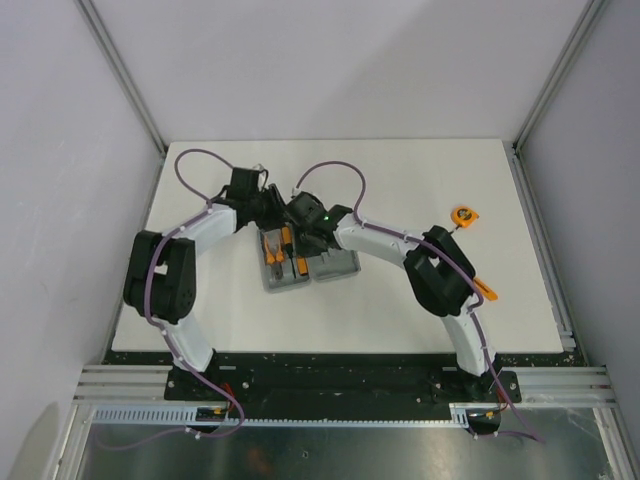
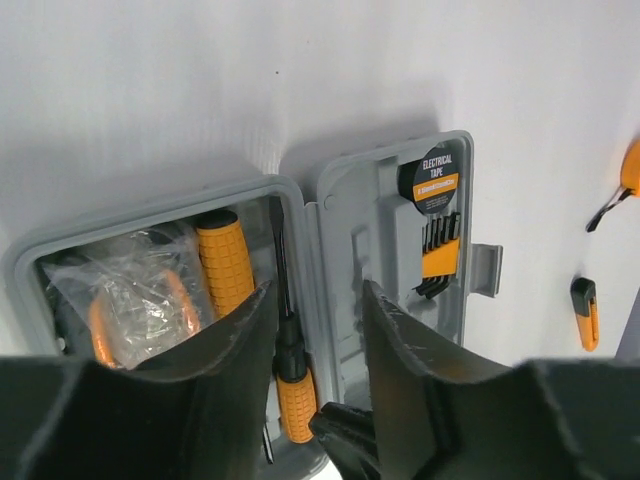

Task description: Pack the tool kit

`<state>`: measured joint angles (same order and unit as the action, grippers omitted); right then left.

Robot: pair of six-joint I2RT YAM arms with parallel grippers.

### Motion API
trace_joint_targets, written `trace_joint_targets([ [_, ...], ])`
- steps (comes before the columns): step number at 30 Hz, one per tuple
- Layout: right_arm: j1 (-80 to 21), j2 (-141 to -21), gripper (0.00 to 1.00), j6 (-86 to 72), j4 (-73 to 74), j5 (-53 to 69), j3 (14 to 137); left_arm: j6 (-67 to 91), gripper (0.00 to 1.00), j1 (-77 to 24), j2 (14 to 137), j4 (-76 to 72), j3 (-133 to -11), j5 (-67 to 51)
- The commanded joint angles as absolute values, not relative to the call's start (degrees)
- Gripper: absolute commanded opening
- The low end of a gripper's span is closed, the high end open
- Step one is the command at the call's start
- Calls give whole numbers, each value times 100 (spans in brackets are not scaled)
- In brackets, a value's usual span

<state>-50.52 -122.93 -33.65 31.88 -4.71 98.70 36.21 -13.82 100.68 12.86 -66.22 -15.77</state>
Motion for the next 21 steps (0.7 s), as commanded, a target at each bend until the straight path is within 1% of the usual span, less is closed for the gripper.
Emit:
trace_joint_targets([
  [1,-4949,-11879,14,-3256,2680,-720,10000,3716,38,-1424,10134,1040,-6848,-1519],
  [3,-4909,-11842,15,-3260,2408,-769,9896,3744,31,-1424,10165,1038,-6847,-1496],
  [7,-4807,-12046,15,-3236,2242,-712,9941,3748,23,-1429,10275,1036,-6877,-1514],
  [13,-4722,-12409,16,-3067,2107,-605,10110,3719,19,-1428,10357,1037,-6848,-1526],
  [17,-4707,-12507,16,-2992,1995,-361,10102,3697,14,-1431,10317,1034,-6773,-1503],
  [21,-4707,-12669,16,-2932,2033,-98,10145,3680,13,-1431,10291,1029,-6778,-1539],
])
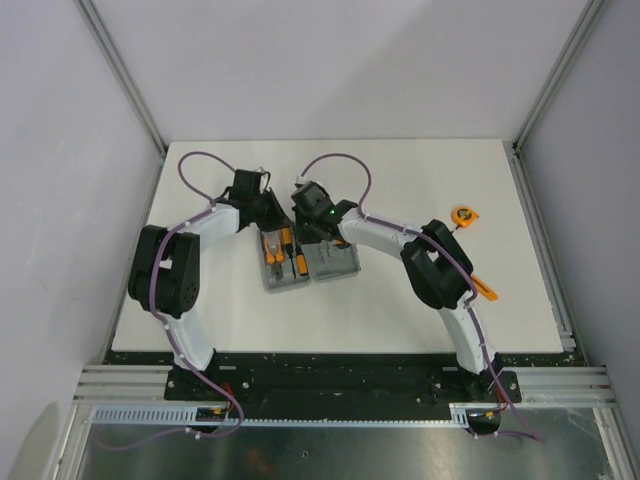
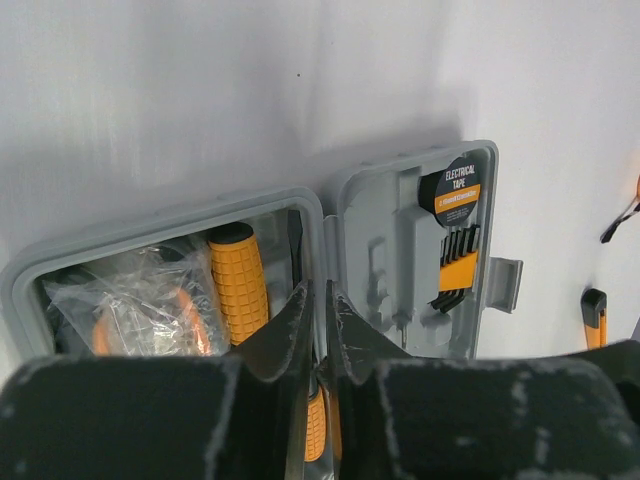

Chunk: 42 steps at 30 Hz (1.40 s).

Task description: Pack the tool kit

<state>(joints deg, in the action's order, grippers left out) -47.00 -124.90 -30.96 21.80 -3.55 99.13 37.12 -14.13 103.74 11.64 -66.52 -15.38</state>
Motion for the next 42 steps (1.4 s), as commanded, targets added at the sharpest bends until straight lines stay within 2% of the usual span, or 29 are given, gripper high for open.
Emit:
trace_joint_targets([
  [1,-4709,-12698,16,-2930,2067,-84,10148,3672,13,-1428,10283,1029,-6777,-1538],
  [22,-4752,-12598,14,-2833,2893,79,10301,3693,14,-1460,10261,1032,-6656,-1635],
  [25,-4735,-12585,6,-2880,2852,74,10425,3698,14,-1493,10249,1038,-6613,-1657],
  [28,-4724,-12541,3,-2869,2786,53,10518,3704,14,-1547,10296,1033,-6613,-1676],
  [39,-4710,-12208,10,-3023,2968,-381,10493,3693,8,-1687,10449,1035,-6647,-1410],
  [42,-4779,-11999,19,-3042,3011,-460,10103,3602,7,-1690,10446,1048,-6633,-1278],
])
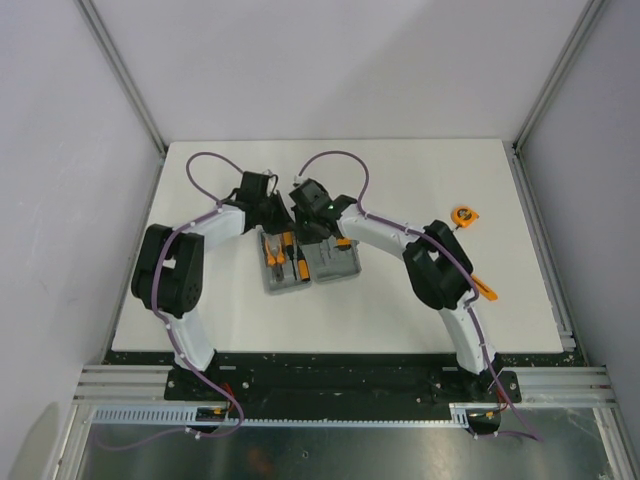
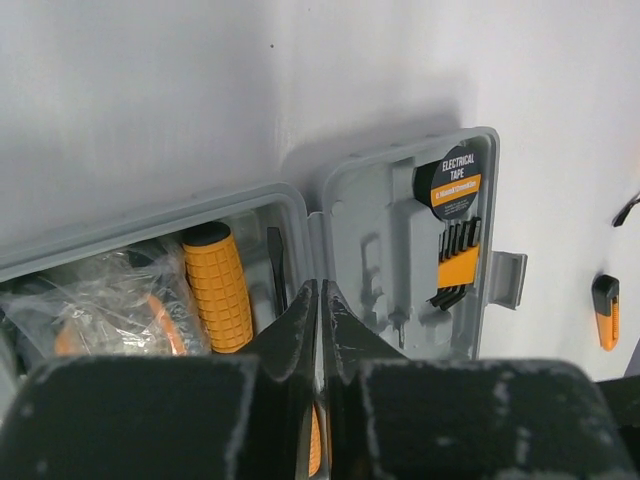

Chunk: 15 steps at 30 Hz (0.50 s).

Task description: Pack the tool kit

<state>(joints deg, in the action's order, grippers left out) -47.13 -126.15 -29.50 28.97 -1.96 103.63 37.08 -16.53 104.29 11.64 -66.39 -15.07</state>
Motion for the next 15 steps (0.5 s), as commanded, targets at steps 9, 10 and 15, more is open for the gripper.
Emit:
trace_joint_targets([
  [9,-5003,-11840,24,-3130,2736,-277,9451,3509,4,-1757,10599,1151,-6641,-1105],
  [10,-5020,-11848,24,-3103,2726,-248,9450,3503,4,-1762,10626,1155,-6656,-1093],
  [15,-5066,-11884,24,-3102,2712,-204,9445,3485,4,-1775,10801,1218,-6806,-958],
])
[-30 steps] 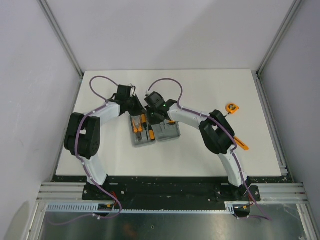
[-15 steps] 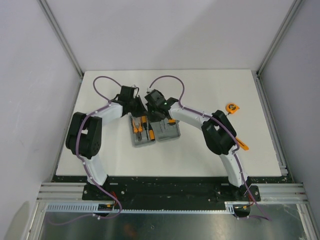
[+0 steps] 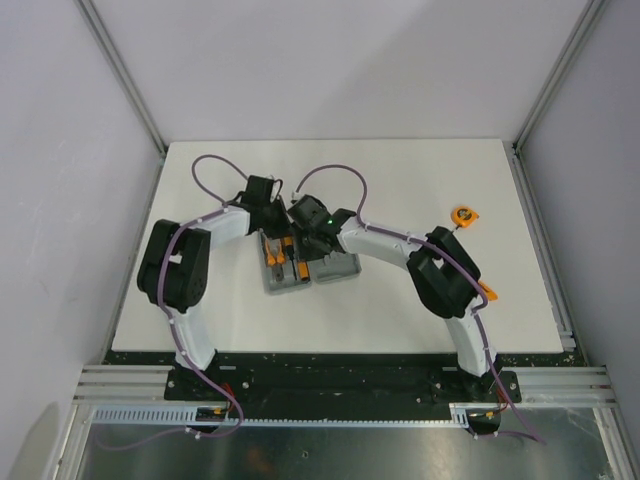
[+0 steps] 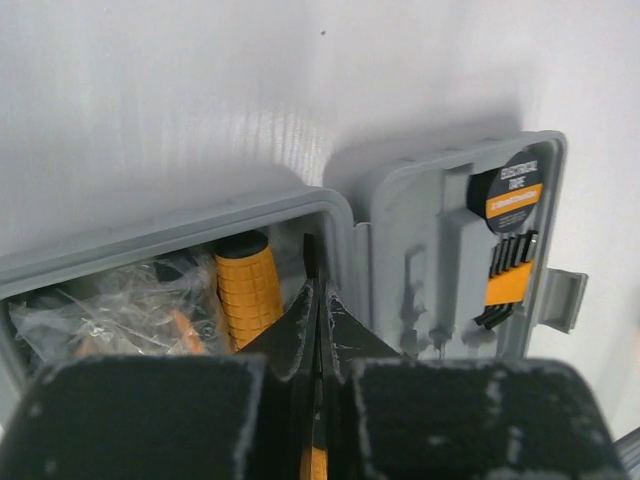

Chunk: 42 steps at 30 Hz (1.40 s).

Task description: Pack the tool kit

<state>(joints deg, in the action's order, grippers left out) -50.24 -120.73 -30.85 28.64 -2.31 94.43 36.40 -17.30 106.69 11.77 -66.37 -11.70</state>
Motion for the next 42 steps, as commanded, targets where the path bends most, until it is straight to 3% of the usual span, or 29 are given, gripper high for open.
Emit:
trace_joint_targets([
  [1,-5064,-11901,24,-3111,2714,-194,9442,3478,4,-1775,10854,1260,-6870,-936],
  [24,-5097,-12805,17,-2927,3403,490,9556,3451,4,-1853,11301,1833,-7174,-618],
  [42,-5014,-12826,13,-3167,3419,527,9305,3655,0,-1855,11826,2831,-7641,-383],
])
